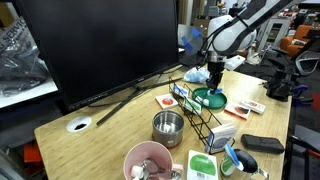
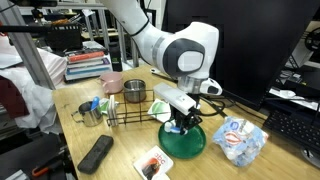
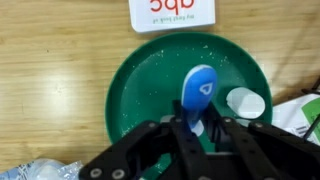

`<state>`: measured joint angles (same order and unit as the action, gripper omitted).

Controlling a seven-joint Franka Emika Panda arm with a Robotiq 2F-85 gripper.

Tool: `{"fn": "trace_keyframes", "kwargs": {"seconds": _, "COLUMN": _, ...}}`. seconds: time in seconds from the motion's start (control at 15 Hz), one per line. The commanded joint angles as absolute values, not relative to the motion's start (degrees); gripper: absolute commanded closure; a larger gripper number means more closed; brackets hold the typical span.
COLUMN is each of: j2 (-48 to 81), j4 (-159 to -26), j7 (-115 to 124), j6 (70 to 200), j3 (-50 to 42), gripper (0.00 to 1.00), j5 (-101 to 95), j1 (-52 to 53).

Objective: Pick up the blue spoon from the silver bowl and put it on the green plate

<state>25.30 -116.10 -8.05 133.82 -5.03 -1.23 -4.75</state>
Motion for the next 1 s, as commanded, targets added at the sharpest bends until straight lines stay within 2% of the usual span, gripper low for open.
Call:
{"fn": "trace_keyframes", "kwargs": {"seconds": 0.0, "j2": 28.2, "j4": -112.5, "j7": -9.2, "j6": 134.1, "j3": -3.7, "gripper": 0.94, "j5": -0.2, "j1": -6.3}}
{"fn": "trace_keyframes", "kwargs": {"seconds": 0.4, "j2": 32.7, "j4": -108.4, "j7": -9.5, "j6": 132.2, "j3": -2.9, "gripper": 0.94, "j5": 0.2, "j1": -6.7}}
{"fn": "trace_keyframes", "kwargs": {"seconds": 0.47, "j2": 33.1, "j4": -108.0, "j7": -9.9, "j6": 131.7, "j3": -2.6, "gripper": 0.63, "j5": 0.6, "j1": -7.0}}
{"fn": "trace_keyframes", "kwargs": {"seconds": 0.53, "j2": 33.4, "j4": -107.7, "j7": -9.9, "j6": 131.5, "j3": -2.6, "gripper": 0.50, "j5": 0.7, "j1": -7.0}}
{"fn": "trace_keyframes", "kwargs": {"seconds": 0.6, "j2": 33.4, "j4": -107.7, "j7": -10.0, "j6": 131.6, "j3": -2.6, "gripper": 0.46, "j5": 0.7, "j1": -7.1}}
{"fn": "trace_keyframes", "kwargs": {"seconds": 0.93, "j2": 29.6, "j4": -110.0, "j7": -10.0, "j6": 131.6, "j3": -2.4, "gripper": 0.10, "j5": 2.6, "j1": -8.5}}
